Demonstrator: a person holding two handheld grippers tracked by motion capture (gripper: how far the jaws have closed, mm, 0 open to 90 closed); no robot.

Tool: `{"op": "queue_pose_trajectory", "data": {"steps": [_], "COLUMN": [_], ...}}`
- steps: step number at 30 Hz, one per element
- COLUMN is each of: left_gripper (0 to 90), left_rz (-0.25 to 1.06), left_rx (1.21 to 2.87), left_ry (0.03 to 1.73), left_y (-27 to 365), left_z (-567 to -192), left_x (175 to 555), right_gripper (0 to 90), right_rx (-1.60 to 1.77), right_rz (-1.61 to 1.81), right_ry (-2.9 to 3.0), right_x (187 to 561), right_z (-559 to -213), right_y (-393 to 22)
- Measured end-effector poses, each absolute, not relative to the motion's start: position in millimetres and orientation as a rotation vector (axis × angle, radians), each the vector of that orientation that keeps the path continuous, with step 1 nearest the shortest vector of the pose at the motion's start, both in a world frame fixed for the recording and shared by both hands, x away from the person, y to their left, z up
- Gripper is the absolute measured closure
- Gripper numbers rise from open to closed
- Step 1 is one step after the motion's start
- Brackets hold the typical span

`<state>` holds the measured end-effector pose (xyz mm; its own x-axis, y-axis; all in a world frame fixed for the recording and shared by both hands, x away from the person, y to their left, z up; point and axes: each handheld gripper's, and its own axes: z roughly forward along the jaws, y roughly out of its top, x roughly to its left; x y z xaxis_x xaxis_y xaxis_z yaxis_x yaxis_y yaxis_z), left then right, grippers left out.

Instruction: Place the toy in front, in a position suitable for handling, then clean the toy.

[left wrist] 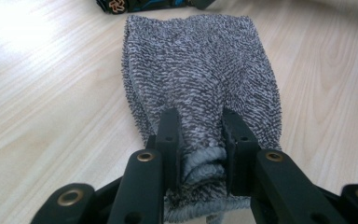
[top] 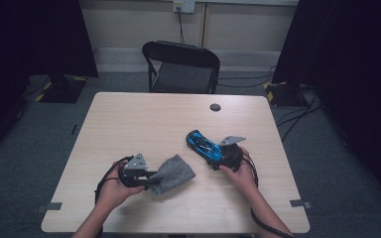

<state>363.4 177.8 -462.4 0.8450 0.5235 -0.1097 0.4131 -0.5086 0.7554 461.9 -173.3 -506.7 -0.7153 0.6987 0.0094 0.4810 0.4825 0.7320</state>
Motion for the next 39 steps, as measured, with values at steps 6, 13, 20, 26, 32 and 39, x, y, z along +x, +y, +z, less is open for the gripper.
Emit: {"op": "queue_pose_trajectory", "data": {"steps": [6, 13, 20, 26, 32, 39], "left_gripper": [71.9, 72.0, 71.9, 71.9, 71.9, 71.9], "left_rz": [0.165, 0.168, 0.17, 0.17, 0.179, 0.194], "left_rx": [2.172, 2.16, 2.142, 2.138, 2.14, 2.147], "left_ry": [0.679, 0.679, 0.684, 0.66, 0.637, 0.632], "left_y": [176.1, 175.9, 169.9, 151.8, 129.9, 105.9], "left_z": [-460.4, -454.0, -444.8, -441.6, -439.2, -435.5], "left_x": [365.6, 373.3, 387.4, 400.0, 414.3, 436.3], "right_gripper": [18.7, 18.7, 18.7, 18.7, 18.7, 20.7], "right_rx": [1.001, 1.001, 1.0, 1.001, 1.0, 1.004], "right_rz": [1.069, 1.069, 1.069, 1.07, 1.07, 1.073], "right_ry": [2.442, 2.442, 2.442, 2.443, 2.443, 2.439], "right_x": [461.9, 461.9, 461.9, 462.0, 462.0, 462.1], "right_z": [-506.7, -506.7, -506.7, -506.8, -506.8, -506.7], "right_y": [-173.4, -173.4, -173.3, -173.4, -173.4, -173.8]}}
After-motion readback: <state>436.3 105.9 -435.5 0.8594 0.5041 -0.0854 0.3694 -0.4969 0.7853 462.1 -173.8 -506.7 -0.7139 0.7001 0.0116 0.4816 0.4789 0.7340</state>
